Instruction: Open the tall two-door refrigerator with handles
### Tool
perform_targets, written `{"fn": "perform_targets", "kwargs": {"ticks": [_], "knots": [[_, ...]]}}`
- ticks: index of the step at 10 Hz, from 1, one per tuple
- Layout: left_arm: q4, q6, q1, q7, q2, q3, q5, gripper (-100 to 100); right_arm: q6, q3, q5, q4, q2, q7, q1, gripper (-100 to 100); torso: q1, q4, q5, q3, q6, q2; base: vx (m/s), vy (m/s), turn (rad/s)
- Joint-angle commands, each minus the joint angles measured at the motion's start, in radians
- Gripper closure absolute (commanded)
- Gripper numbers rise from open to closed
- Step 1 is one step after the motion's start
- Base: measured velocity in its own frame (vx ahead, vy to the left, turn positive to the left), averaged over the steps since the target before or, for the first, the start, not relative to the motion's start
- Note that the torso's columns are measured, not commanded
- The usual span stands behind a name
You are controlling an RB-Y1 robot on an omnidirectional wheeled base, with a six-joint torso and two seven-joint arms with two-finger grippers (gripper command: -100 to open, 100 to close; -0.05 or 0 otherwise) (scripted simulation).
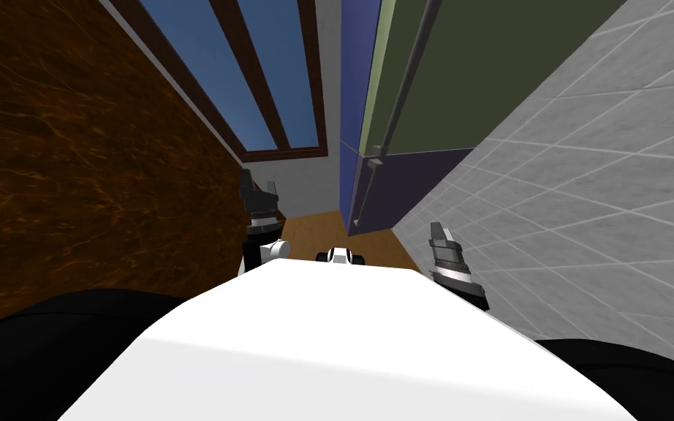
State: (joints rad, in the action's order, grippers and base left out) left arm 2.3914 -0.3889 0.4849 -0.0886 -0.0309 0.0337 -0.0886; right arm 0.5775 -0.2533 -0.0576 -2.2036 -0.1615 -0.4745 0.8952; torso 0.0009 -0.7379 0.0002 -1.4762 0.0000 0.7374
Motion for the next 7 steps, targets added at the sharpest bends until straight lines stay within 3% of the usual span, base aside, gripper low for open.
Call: {"fn": "perform_targets", "kwargs": {"ticks": [1, 2, 3, 5, 6, 7], "knots": [[0.000, 0.000, 0.000, 0.000, 0.000, 0.000, 0.000, 0, 0.031, -0.046, 0.006, 0.022, 0.000, -0.072, 0.044, -100, -0.003, 0.000, -0.001, 0.000, 0.000, 0.001, 0.128, 0.102, 0.051], [0.000, 0.000, 0.000, 0.000, 0.000, 0.000, 0.000, 0, 0.050, -0.077, 0.011, 0.035, 0.000, -0.098, 0.077, -100, -0.001, 0.000, -0.001, 0.001, 0.000, 0.001, 0.194, 0.127, 0.107], [0.000, 0.000, 0.000, 0.000, 0.000, 0.000, 0.000, 0, 0.050, -0.077, 0.011, 0.035, 0.000, -0.112, 0.077, -100, 0.000, 0.000, 0.000, -0.001, 0.000, -0.002, 0.161, 0.095, 0.032], [0.000, 0.000, 0.000, 0.000, 0.000, 0.000, 0.000, 0, 0.089, -0.137, 0.022, 0.062, 0.001, -0.178, 0.145, -100, -0.001, 0.000, 0.000, 0.001, 0.000, 0.001, 0.162, 0.118, 0.079], [0.000, 0.000, 0.000, 0.000, 0.000, 0.000, 0.000, 0, 0.089, -0.141, 0.022, 0.062, 0.001, -0.189, 0.145, -100, 0.001, 0.000, 0.000, 0.000, 0.000, 0.001, 0.140, 0.111, 0.025], [0.000, 0.000, 0.000, 0.000, 0.000, 0.000, 0.000, 0, 0.108, -0.174, 0.028, 0.078, 0.004, -0.228, 0.178, -100, -0.001, 0.000, 0.000, 0.001, 0.000, 0.002, 0.148, 0.137, 0.061]]}}
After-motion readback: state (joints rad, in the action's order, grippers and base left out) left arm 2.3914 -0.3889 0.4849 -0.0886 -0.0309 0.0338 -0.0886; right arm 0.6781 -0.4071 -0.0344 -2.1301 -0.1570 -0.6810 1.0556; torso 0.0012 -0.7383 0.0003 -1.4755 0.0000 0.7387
